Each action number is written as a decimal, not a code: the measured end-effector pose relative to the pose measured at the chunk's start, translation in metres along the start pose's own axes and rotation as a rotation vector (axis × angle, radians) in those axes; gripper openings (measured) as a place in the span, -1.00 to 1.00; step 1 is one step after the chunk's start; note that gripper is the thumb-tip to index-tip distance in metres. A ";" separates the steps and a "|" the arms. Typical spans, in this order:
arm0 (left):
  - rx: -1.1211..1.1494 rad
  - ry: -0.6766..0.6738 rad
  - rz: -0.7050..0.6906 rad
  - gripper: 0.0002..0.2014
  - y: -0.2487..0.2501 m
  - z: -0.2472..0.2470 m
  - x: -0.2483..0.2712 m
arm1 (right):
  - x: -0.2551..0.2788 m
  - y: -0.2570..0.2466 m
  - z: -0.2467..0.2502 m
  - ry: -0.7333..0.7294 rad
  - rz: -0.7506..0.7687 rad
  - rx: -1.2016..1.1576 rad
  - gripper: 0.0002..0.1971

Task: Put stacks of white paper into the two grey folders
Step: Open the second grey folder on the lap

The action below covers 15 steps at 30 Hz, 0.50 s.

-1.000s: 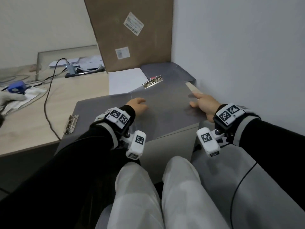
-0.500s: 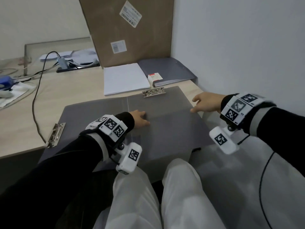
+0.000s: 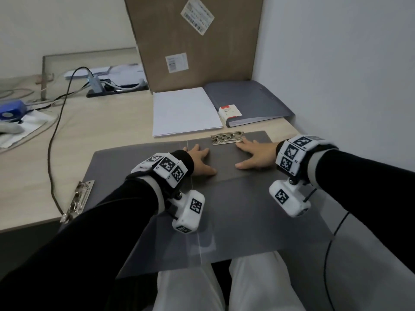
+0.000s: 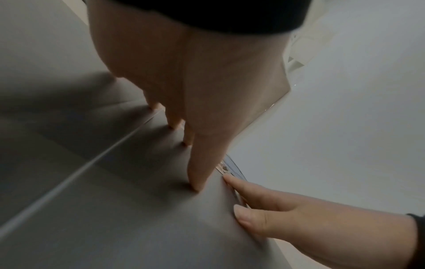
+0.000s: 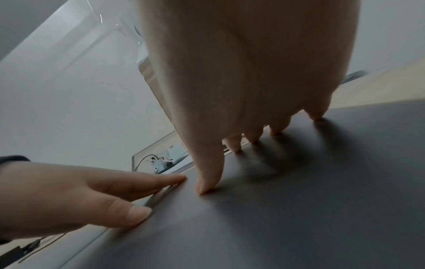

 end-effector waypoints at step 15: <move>-0.024 -0.006 -0.153 -0.17 0.027 -0.018 -0.020 | -0.028 0.010 0.032 0.216 -0.044 0.124 -0.20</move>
Point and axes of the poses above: each hand's wrist, its own x-axis away from the middle knuckle, its own z-axis out of the back of the hand, y = z × x, the point moved 7 cm from there along -x, towards the middle knuckle, and after that the axes turned 15 degrees about x, right-handed, at the moved point
